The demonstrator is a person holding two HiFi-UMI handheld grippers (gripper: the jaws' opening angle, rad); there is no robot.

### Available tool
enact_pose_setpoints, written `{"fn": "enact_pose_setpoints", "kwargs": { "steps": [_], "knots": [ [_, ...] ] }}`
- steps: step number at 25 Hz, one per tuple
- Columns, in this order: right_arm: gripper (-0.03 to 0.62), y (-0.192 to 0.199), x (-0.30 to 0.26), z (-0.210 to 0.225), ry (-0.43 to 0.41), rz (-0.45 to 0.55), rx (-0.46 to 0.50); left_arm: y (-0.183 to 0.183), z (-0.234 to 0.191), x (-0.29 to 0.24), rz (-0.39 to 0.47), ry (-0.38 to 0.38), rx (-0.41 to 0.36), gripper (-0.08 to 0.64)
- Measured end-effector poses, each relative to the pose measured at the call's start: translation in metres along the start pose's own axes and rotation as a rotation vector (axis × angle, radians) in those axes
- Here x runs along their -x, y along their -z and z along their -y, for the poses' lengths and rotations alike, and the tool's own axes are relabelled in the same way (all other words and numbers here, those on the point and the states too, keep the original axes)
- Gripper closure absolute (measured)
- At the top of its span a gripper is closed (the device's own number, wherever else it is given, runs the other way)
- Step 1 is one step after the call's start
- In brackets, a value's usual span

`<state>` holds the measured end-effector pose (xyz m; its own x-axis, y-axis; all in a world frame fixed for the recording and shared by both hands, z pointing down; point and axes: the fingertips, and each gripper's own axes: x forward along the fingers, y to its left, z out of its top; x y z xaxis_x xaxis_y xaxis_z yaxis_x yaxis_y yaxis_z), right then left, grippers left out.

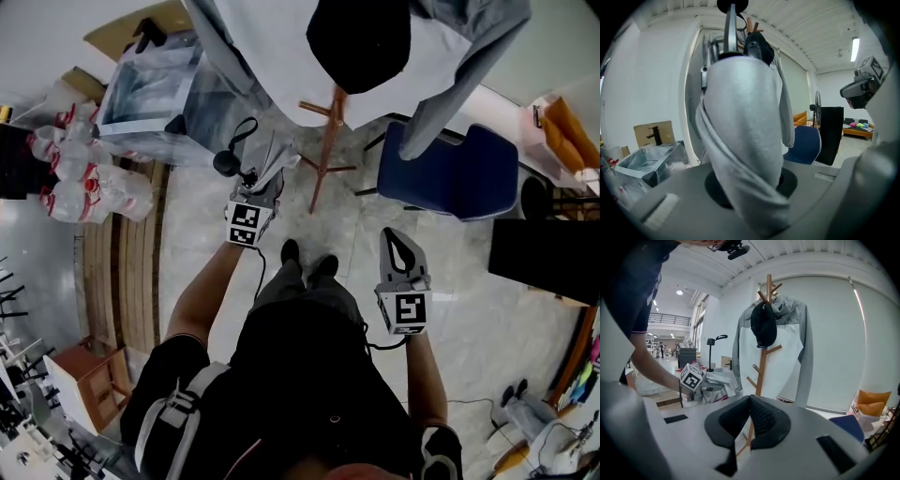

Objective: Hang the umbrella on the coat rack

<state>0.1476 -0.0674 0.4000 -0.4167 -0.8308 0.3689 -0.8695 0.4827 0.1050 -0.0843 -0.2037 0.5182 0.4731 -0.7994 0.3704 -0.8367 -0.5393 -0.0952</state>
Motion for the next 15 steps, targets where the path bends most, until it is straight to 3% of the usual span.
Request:
{"fn": "enact_pose_setpoints", "kwargs": {
  "steps": [9,15],
  "knots": [
    [0.589,0.018,-0.015,-0.005,0.009,-0.056,-0.024,0.035,-0.002,-0.046,-0.039,0.044,0.007,0.515],
    [0.589,0.009,-0.032,-0.008,0.001,-0.009,-0.027,0.053,-0.003,-0.070,-0.067,0.065,-0.001,0.515]
  ]
}}
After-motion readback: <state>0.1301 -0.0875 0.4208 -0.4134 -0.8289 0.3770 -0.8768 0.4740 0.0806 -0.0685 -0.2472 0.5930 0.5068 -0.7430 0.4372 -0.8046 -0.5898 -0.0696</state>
